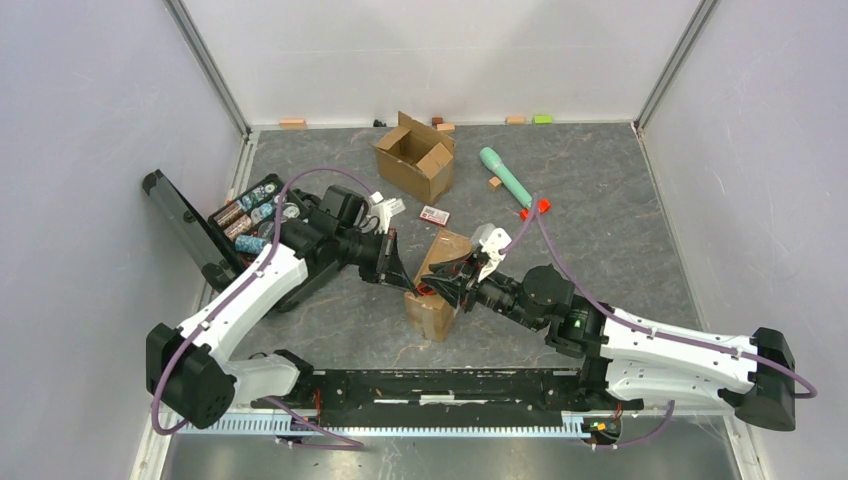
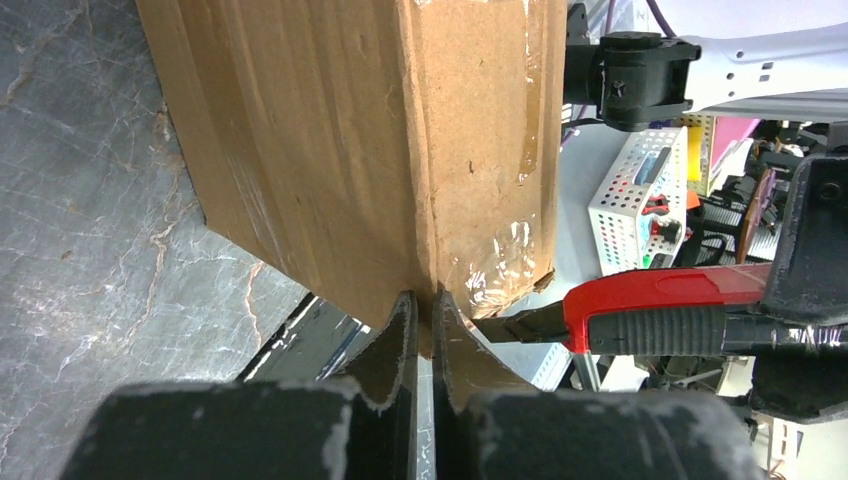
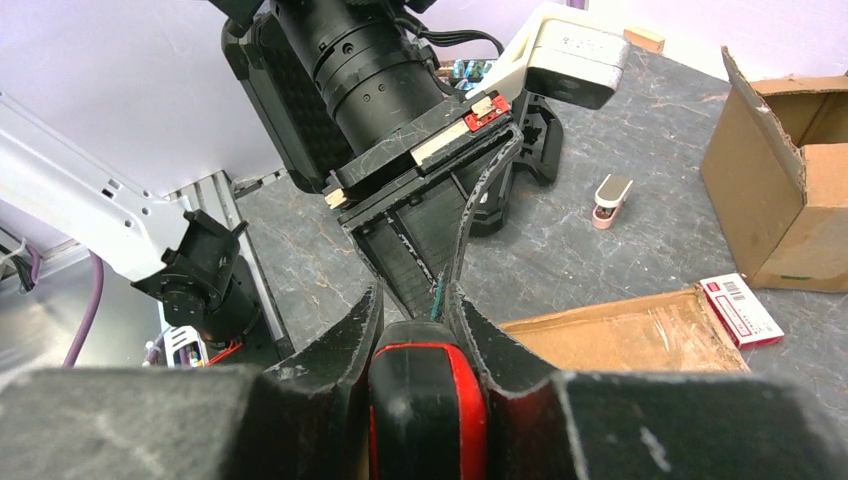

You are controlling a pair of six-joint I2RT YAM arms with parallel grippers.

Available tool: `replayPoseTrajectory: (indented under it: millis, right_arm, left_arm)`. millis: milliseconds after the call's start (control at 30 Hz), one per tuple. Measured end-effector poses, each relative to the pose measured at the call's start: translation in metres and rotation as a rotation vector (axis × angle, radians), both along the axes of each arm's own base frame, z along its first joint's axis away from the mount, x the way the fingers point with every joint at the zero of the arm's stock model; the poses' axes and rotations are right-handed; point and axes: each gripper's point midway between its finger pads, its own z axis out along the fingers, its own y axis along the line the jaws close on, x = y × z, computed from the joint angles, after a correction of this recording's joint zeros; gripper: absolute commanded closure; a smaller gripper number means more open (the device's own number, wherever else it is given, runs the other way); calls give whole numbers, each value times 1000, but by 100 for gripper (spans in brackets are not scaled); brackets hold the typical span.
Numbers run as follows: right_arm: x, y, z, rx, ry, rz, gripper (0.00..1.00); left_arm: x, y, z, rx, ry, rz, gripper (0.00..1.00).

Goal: Unpack the express box
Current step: Cut the express box at the center of the board.

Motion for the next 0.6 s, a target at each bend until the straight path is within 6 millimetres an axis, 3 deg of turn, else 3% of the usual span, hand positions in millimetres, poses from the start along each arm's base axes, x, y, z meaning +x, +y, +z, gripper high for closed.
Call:
replayPoseTrajectory:
  millis: [600]
  right_arm:
    - [-9, -10, 1, -64, -48, 43, 100]
  left_arm:
    - [2, -5, 1, 18, -21, -48, 98]
